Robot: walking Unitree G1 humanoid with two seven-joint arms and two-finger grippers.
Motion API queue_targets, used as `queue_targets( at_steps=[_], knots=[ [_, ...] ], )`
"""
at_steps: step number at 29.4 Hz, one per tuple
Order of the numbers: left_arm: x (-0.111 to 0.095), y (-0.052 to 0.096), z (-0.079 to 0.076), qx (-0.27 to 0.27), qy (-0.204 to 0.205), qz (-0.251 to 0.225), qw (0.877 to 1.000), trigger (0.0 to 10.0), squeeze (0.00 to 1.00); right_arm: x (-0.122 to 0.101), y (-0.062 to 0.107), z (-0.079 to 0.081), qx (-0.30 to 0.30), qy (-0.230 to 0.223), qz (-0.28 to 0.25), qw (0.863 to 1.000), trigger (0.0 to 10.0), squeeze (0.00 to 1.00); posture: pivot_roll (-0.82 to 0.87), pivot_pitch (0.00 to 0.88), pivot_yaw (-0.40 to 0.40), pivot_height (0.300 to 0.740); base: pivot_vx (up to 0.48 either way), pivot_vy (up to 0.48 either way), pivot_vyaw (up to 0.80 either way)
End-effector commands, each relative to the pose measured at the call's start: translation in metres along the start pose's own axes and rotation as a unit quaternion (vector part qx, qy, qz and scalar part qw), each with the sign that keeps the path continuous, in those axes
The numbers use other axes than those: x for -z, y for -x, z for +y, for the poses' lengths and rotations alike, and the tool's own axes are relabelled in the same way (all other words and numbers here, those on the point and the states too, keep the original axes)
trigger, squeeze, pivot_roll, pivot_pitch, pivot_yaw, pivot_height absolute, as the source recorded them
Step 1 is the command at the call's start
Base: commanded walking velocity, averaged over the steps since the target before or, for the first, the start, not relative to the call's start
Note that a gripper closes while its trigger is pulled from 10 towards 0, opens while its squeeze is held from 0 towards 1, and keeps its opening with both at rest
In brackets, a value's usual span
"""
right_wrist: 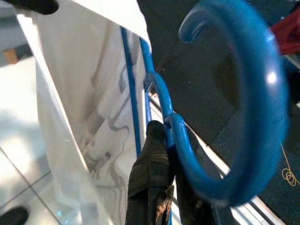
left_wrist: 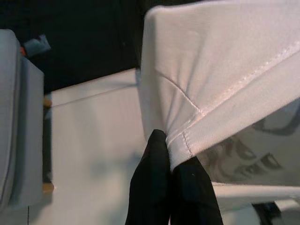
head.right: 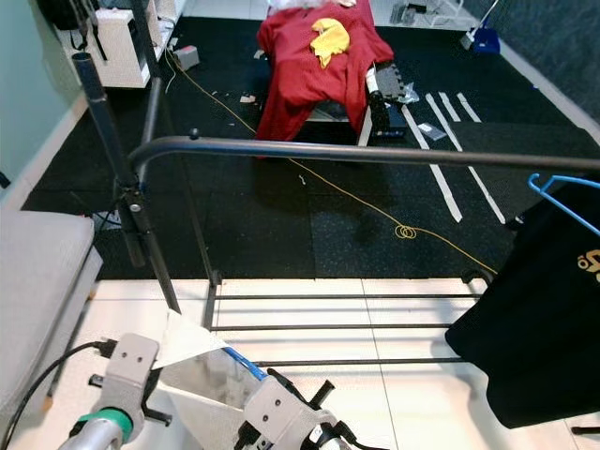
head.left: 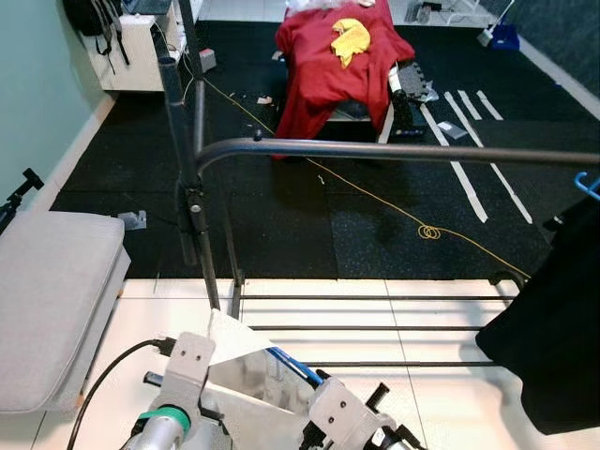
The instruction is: Hang hanger
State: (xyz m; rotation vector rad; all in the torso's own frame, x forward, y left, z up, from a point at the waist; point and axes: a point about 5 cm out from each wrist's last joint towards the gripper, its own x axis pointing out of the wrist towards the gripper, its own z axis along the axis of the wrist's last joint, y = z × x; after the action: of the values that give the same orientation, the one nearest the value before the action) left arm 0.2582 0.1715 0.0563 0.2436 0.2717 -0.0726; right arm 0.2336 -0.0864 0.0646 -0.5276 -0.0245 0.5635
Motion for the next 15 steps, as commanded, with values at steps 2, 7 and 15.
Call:
queue_targets(
  at_steps=[2, 7, 15],
  knots=[
    [-0.005, 0.007, 0.013, -0.045, 0.005, -0.026, 0.999, 10.0, 0.00, 0.009, 0.002, -0.022, 0.069, -0.066, 0.006, 0.995, 10.0, 0.00, -0.19, 0.155, -0.001, 0.740, 0.000, 0.000, 0.00],
    [-0.021, 0.009, 0.016, -0.059, 0.018, -0.057, 0.996, 10.0, 0.00, 0.000, -0.003, -0.025, 0.055, -0.067, -0.020, 0.996, 10.0, 0.00, -0.19, 0.154, -0.008, 0.740, 0.000, 0.000, 0.00],
    [-0.046, 0.008, 0.015, -0.062, 0.029, -0.109, 0.992, 10.0, 0.00, -0.008, -0.003, -0.007, -0.070, -0.014, -0.029, 0.997, 10.0, 0.00, -0.17, 0.165, -0.032, 0.740, 0.000, 0.000, 0.00]
  ],
)
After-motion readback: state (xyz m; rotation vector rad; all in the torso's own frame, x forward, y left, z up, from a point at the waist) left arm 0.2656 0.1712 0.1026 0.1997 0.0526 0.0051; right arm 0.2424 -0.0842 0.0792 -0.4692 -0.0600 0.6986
